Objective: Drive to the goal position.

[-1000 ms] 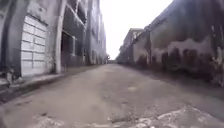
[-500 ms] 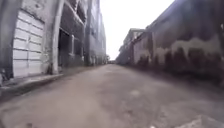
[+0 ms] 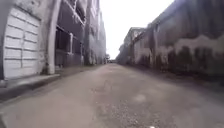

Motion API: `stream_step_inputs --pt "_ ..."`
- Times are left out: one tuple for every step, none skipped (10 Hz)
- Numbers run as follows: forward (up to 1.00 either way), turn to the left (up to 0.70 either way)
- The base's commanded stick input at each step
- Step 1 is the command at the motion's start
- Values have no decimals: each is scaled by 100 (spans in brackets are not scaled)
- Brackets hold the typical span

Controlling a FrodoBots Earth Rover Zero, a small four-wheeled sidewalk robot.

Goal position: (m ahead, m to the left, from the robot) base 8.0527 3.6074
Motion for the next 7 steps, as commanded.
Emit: stream_step_inputs --pt "50 0" --pt "50 0" --pt "50 0" --pt "50 0" --pt "50 0" --pt "50 0" --pt "50 0"
